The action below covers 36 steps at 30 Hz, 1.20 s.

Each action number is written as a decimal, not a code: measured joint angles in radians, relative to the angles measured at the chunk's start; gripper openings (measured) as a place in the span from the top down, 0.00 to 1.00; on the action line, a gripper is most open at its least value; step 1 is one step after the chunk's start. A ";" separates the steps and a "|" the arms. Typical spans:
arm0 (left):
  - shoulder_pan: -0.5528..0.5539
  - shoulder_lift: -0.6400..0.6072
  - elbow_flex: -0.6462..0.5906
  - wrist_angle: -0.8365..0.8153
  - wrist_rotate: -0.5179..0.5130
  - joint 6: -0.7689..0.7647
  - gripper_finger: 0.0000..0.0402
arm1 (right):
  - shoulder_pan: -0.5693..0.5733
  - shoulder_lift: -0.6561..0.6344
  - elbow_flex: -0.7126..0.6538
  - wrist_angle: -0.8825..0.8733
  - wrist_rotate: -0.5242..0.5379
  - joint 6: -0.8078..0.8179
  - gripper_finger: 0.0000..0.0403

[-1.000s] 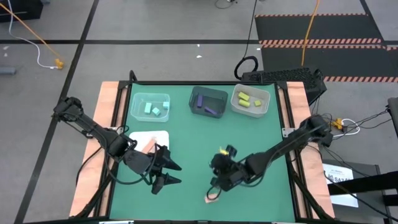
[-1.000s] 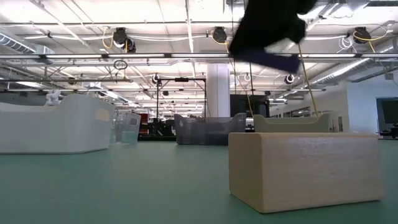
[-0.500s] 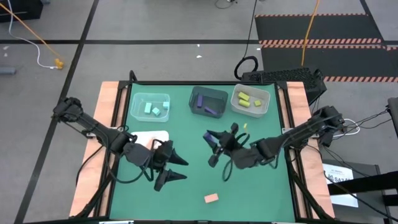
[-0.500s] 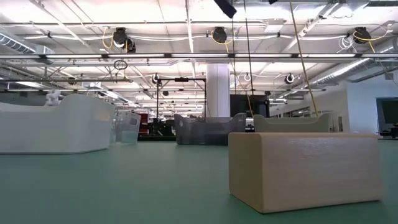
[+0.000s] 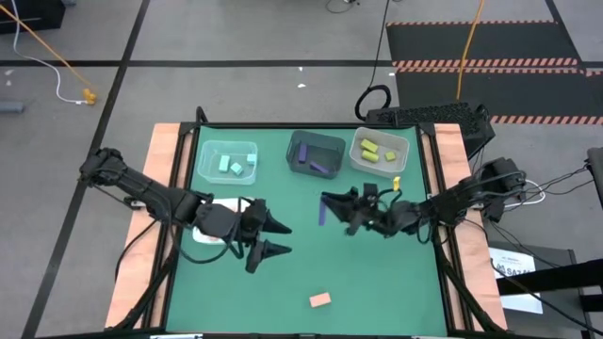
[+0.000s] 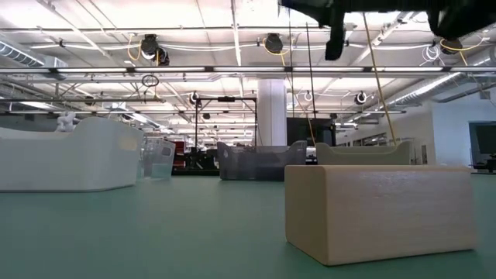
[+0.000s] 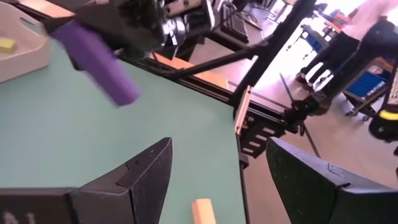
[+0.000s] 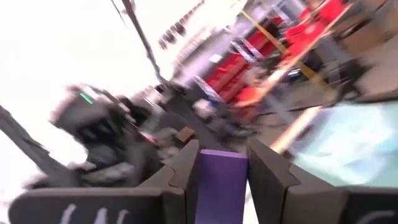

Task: Sort & place blocks by color
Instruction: Put the violet block into the black bin

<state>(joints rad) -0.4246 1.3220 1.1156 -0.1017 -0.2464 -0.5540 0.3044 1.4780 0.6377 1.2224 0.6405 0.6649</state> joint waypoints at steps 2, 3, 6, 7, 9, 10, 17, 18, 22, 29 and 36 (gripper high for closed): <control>0.012 0.000 0.000 0.000 0.000 -0.005 0.36 | -0.018 -0.002 -0.067 0.119 -0.045 0.096 0.78; 0.019 0.000 0.000 0.000 0.000 -0.008 0.36 | -0.026 -0.002 -0.096 0.164 -0.065 0.143 0.78; 0.036 0.000 0.000 0.000 0.000 -0.021 0.36 | -0.046 0.000 -0.164 0.285 -0.118 0.249 0.78; 0.041 0.000 0.000 0.000 0.000 -0.024 0.36 | -0.052 0.000 -0.178 0.323 -0.138 0.273 0.78; 0.047 0.000 0.000 0.005 0.000 -0.019 0.36 | -0.067 -0.004 -0.196 0.344 -0.177 0.308 0.78; 0.047 0.000 0.000 0.010 -0.001 -0.007 0.36 | -0.075 -0.008 -0.197 0.339 -0.195 0.322 0.78; 0.060 0.000 0.000 0.101 -0.033 0.087 0.36 | -0.136 -0.031 -0.187 0.341 -0.331 0.291 0.78; 0.067 0.000 0.000 0.113 -0.062 0.089 0.36 | -0.150 -0.034 -0.187 0.344 -0.355 0.288 0.78; 0.102 0.011 0.000 0.182 -0.166 0.115 0.36 | -0.200 -0.042 -0.187 0.341 -0.459 0.249 0.78; 0.176 0.124 0.000 0.374 -0.147 0.211 0.36 | -0.294 -0.077 -0.187 0.341 -0.588 0.126 0.78; 0.239 0.216 0.000 0.507 -0.127 0.184 0.36 | -0.339 -0.128 -0.186 0.219 -0.671 -0.033 0.78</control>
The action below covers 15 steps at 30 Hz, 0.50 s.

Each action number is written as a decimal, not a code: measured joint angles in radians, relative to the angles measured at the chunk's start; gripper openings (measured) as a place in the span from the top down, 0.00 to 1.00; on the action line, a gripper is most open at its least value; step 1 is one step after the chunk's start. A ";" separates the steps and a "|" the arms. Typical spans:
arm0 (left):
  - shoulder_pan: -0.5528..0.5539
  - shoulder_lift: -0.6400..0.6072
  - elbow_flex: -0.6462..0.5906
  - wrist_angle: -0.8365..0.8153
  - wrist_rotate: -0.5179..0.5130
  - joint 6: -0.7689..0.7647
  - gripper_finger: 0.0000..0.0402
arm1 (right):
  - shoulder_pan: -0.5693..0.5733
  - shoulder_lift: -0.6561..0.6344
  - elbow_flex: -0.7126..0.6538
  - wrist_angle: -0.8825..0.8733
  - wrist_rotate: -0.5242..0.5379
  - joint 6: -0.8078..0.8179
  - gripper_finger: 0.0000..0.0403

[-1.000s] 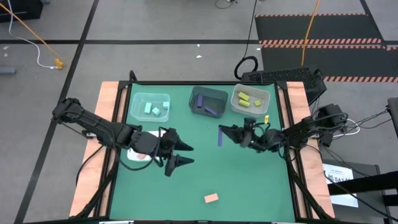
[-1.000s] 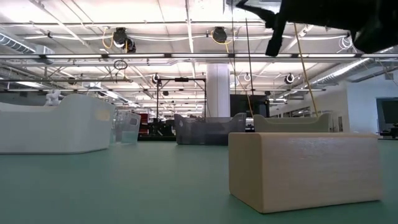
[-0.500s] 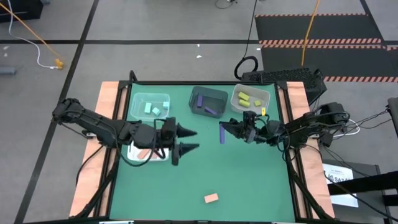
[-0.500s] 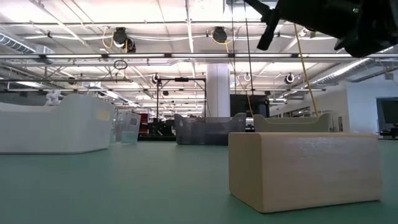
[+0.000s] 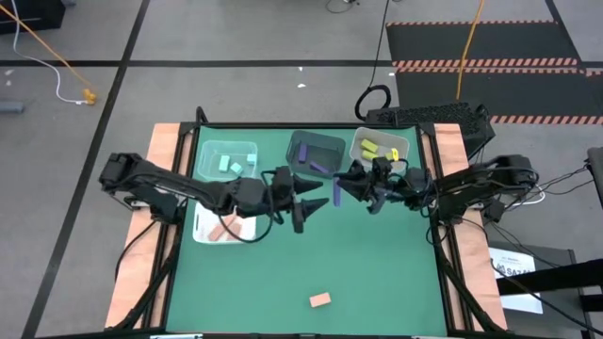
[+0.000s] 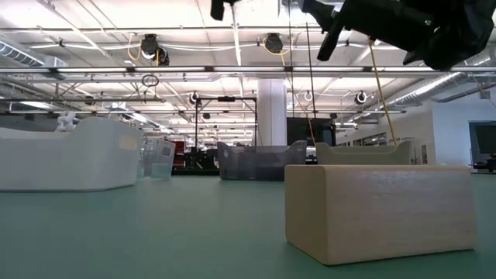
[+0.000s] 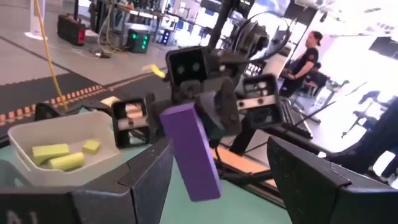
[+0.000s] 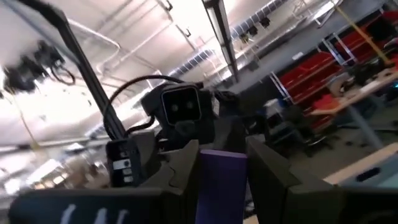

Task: Sort & place blocks by color
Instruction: Put the violet block into the black bin

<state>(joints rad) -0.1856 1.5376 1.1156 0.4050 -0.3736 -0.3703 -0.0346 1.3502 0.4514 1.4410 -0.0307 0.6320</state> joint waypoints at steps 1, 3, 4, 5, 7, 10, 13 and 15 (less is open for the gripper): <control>0.006 0.008 0.000 0.006 0.008 -0.005 0.36 | -0.002 -0.006 0.004 -0.025 -0.001 -0.026 0.78; 0.015 0.030 0.000 0.024 0.018 -0.004 0.36 | -0.007 -0.019 0.018 -0.087 -0.020 -0.074 0.78; 0.023 0.043 0.000 0.039 0.025 0.000 0.36 | -0.009 -0.022 0.025 -0.117 -0.036 -0.096 0.78; 0.029 0.051 0.000 0.045 0.036 0.005 0.36 | -0.012 -0.022 0.038 -0.141 -0.055 -0.114 0.78; 0.044 0.063 -0.001 0.047 0.063 0.010 0.36 | -0.012 -0.022 0.060 -0.173 -0.078 -0.147 0.78; 0.073 0.071 0.000 0.073 0.096 0.010 0.36 | -0.014 -0.025 0.093 -0.202 -0.095 -0.213 0.78; 0.103 0.080 0.000 0.064 0.123 0.018 0.36 | -0.013 -0.021 0.120 -0.221 -0.107 -0.237 0.78; 0.113 0.081 -0.002 0.060 0.131 0.041 0.36 | -0.019 -0.020 0.126 -0.229 -0.129 -0.238 0.78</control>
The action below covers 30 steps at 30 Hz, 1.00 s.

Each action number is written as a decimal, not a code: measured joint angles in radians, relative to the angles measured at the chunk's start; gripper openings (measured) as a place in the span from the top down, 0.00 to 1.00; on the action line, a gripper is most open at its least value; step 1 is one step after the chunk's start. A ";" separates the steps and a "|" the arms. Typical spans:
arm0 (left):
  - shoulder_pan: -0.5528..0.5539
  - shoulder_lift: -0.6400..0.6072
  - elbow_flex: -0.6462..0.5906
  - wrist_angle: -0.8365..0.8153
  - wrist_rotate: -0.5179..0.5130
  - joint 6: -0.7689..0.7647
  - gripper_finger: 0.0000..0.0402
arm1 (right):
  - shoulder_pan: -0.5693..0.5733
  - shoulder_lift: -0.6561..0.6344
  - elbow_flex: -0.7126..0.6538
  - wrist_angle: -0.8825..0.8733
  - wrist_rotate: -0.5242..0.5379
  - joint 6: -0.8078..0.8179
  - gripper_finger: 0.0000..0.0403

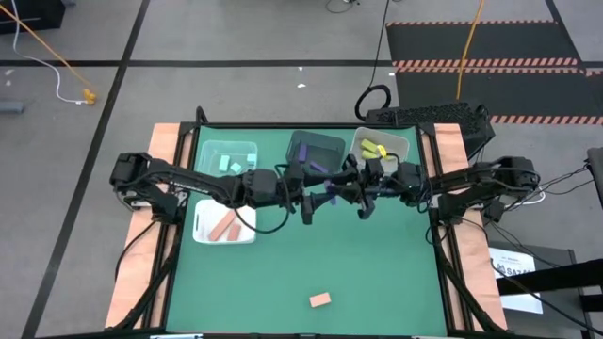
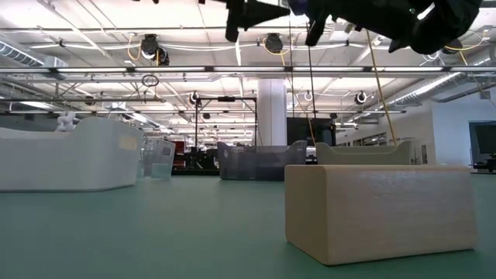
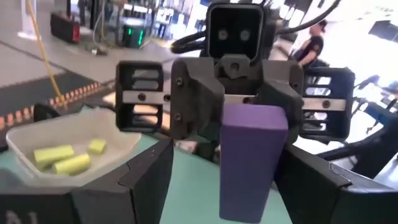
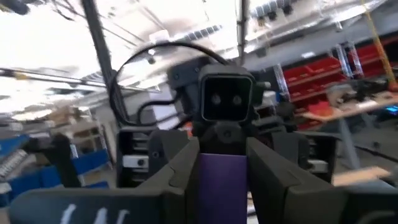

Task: Sort & place blocks by color
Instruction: Put the violet block into the black bin

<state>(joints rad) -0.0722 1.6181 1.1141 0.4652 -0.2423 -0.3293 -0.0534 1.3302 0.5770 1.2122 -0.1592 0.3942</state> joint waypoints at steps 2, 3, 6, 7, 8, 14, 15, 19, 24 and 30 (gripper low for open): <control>0.009 -0.004 0.003 0.008 0.006 0.008 0.36 | -0.006 -0.001 0.007 0.008 -0.016 0.000 0.78; 0.013 -0.005 0.003 0.008 0.007 0.008 0.36 | -0.010 -0.002 0.007 0.008 -0.019 0.001 0.78; 0.024 -0.005 0.002 0.004 0.036 0.005 0.36 | -0.023 -0.001 0.006 0.003 -0.028 0.011 0.78; 0.029 -0.005 0.002 0.002 0.047 -0.001 0.36 | -0.025 -0.001 0.006 0.001 -0.029 0.011 0.78; 0.034 -0.005 0.002 0.002 0.061 -0.007 0.36 | -0.025 -0.001 0.006 0.002 -0.029 0.012 0.78; 0.064 -0.005 0.002 0.003 0.142 -0.041 0.42 | -0.029 -0.002 0.006 0.002 -0.026 0.009 0.78; 0.068 -0.005 0.002 0.003 0.155 -0.043 0.45 | -0.032 -0.002 0.006 0.001 -0.028 0.009 0.78; 0.084 -0.005 0.002 0.006 0.185 -0.036 0.65 | -0.044 -0.002 0.006 -0.005 -0.022 0.011 0.77; 0.123 -0.003 0.000 -0.008 0.270 -0.051 0.73 | -0.060 -0.018 0.006 -0.107 -0.024 0.014 0.68; 0.159 0.000 -0.002 -0.053 0.331 -0.100 0.73 | -0.094 -0.082 0.008 -0.300 -0.021 -0.024 0.49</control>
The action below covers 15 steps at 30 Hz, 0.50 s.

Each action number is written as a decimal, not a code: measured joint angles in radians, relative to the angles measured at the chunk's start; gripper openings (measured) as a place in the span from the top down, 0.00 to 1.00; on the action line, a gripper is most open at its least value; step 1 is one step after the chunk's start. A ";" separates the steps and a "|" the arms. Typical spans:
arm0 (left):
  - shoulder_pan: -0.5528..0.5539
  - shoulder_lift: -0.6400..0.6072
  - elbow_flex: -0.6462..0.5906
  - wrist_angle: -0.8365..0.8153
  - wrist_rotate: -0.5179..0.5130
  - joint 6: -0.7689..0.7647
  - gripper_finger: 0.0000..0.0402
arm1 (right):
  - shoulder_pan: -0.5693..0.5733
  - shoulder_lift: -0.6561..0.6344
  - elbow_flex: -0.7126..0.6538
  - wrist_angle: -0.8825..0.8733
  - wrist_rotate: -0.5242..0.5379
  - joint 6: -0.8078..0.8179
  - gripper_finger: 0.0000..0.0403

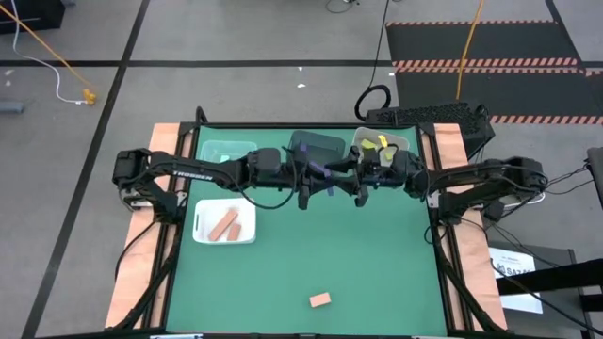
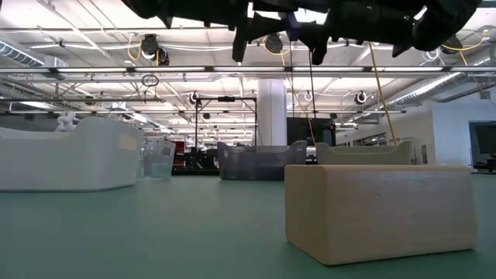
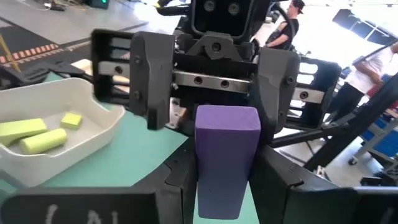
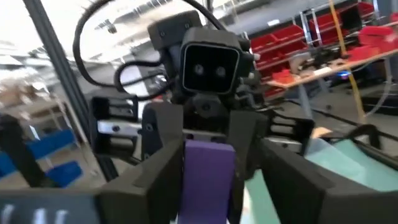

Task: Sort & place blocks by color
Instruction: Put the violet block into the black bin

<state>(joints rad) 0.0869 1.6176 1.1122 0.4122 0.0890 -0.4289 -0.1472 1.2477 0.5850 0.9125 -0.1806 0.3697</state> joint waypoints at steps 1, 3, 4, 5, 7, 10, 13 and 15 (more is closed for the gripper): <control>0.005 0.000 0.000 -0.004 0.001 -0.001 0.73 | -0.010 -0.015 0.000 -0.020 0.000 -0.014 0.46; 0.012 0.000 0.000 0.003 0.008 0.000 0.73 | -0.030 -0.056 -0.002 -0.068 -0.005 -0.034 0.42; 0.016 -0.001 0.002 0.007 0.009 0.001 0.73 | -0.043 -0.076 -0.003 -0.090 -0.008 -0.044 0.40; 0.020 -0.003 0.003 0.009 0.011 0.002 0.73 | -0.054 -0.095 -0.003 -0.116 -0.008 -0.049 0.38; 0.029 -0.003 0.004 0.011 0.017 0.009 0.73 | -0.078 -0.137 -0.003 -0.185 -0.008 -0.054 0.36; 0.052 -0.003 0.004 0.012 0.045 0.016 0.73 | -0.107 -0.189 -0.003 -0.291 -0.004 -0.067 0.34; 0.077 -0.005 0.004 0.012 0.069 0.023 0.73 | -0.123 -0.231 -0.003 -0.400 -0.002 -0.072 0.34; 0.092 -0.005 0.004 0.026 0.073 0.051 0.73 | -0.127 -0.252 -0.003 -0.492 -0.002 -0.071 0.34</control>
<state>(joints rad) 0.1790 1.6131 1.1160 0.4380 0.1621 -0.3774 -0.2742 0.9956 0.5819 0.4209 -0.1822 0.2988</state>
